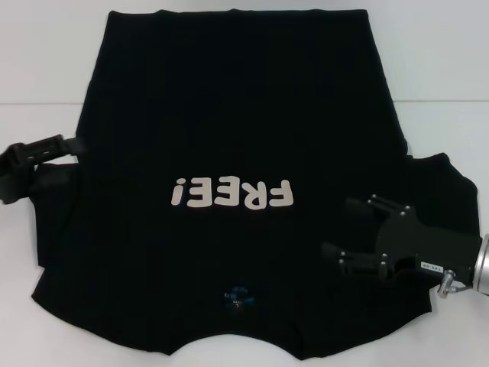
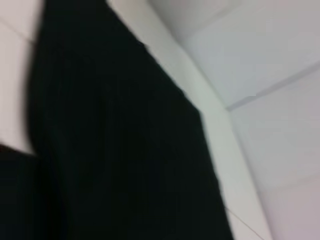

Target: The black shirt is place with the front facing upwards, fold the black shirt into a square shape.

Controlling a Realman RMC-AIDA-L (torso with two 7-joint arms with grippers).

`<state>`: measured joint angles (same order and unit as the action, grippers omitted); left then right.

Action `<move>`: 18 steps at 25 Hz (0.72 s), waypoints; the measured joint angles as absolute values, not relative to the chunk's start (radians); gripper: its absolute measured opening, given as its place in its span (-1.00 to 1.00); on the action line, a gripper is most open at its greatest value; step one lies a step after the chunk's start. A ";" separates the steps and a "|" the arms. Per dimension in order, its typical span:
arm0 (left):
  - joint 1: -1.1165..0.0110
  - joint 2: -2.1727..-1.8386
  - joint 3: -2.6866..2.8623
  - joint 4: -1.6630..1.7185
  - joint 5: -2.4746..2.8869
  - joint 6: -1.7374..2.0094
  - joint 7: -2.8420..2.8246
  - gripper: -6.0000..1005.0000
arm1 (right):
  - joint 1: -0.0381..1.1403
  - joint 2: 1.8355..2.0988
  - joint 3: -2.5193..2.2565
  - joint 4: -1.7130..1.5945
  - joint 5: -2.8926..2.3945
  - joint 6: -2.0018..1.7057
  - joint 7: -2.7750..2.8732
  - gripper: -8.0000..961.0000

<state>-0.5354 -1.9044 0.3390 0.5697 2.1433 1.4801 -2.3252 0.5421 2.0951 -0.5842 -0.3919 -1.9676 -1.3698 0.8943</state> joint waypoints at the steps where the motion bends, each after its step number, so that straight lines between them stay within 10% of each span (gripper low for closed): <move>1: -0.534 -1.899 0.331 0.573 2.163 1.460 -2.352 0.79 | 0.542 2.095 -0.584 -0.389 -1.969 -1.370 0.894 0.97; 18: -0.511 -1.900 0.291 0.522 2.304 1.211 -2.389 0.79 | 0.534 2.094 -0.584 -0.384 -1.971 -1.368 0.894 0.97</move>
<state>-0.5107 -1.9001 0.2912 0.5217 2.3036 1.2114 -2.3885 0.5338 2.0937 -0.5845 -0.3843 -1.9711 -1.3683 0.8943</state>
